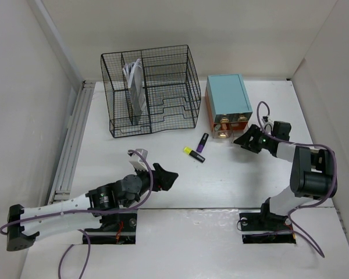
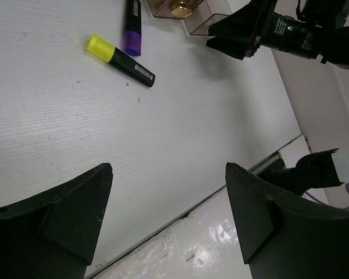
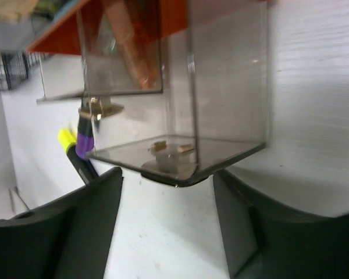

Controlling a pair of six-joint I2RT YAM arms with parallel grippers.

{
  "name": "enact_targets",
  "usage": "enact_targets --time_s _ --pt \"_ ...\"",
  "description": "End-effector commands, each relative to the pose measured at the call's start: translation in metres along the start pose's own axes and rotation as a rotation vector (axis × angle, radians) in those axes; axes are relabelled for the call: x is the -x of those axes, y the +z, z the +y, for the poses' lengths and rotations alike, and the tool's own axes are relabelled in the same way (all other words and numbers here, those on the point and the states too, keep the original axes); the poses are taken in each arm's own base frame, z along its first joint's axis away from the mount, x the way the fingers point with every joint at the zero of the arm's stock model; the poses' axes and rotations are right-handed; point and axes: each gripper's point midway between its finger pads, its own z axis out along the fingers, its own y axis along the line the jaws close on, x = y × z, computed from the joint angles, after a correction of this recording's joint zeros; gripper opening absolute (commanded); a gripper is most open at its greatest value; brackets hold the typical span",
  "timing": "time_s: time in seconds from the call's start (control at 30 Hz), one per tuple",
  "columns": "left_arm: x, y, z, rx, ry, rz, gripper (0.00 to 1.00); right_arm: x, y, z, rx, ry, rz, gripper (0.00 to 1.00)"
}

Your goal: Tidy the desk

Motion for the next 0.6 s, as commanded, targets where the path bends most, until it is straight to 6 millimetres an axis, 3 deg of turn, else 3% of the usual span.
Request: enact_targets --time_s 0.0,0.17,0.37,0.43,0.53,0.57 --pt "0.015 -0.004 -0.017 -0.039 -0.009 -0.026 0.75 0.003 -0.002 0.025 0.121 -0.065 0.026 0.73" --pt "0.014 -0.003 -0.017 -0.039 -0.009 -0.026 0.75 0.009 -0.021 0.052 0.197 -0.149 -0.013 0.86" --pt "0.014 -0.003 -0.02 -0.051 -0.004 -0.024 0.75 0.01 -0.044 0.077 0.254 -0.205 -0.023 0.88" --pt "0.016 -0.003 -0.022 -0.057 -0.008 -0.029 0.75 0.005 -0.053 0.092 0.323 -0.209 0.006 0.83" --pt "0.013 0.0 -0.02 -0.056 -0.008 -0.028 0.75 -0.001 -0.057 0.113 0.392 -0.277 0.047 0.62" --pt "0.013 0.0 -0.02 -0.056 0.001 -0.029 0.75 -0.013 -0.056 0.127 0.421 -0.319 0.088 0.5"
